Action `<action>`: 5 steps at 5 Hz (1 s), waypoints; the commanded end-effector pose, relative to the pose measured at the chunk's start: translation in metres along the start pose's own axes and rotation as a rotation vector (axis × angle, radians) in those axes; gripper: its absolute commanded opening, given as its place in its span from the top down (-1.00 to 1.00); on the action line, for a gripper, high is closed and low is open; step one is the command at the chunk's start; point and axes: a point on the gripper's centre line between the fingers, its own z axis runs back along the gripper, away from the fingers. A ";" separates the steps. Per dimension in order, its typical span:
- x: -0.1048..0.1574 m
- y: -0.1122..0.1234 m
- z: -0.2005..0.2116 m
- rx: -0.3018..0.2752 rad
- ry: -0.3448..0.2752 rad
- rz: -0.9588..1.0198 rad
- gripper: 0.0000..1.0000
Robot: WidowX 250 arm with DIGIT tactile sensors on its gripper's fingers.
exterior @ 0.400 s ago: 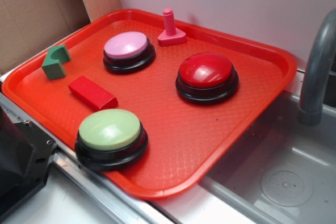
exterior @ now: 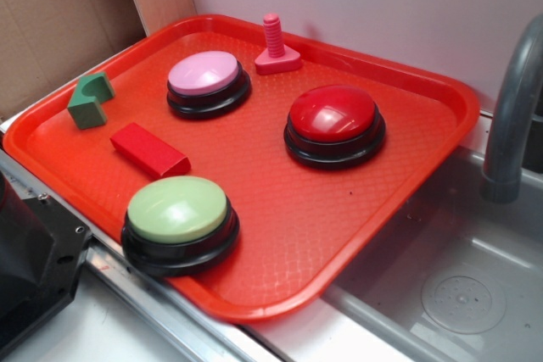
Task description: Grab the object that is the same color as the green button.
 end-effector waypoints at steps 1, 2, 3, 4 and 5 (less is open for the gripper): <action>0.075 0.094 -0.063 0.171 0.053 0.471 -1.00; 0.069 0.140 -0.077 0.126 -0.039 0.725 -1.00; 0.050 0.170 -0.095 0.087 -0.077 0.954 -1.00; 0.053 0.186 -0.124 0.093 -0.041 0.956 -1.00; 0.067 0.182 -0.147 0.102 -0.043 0.903 -1.00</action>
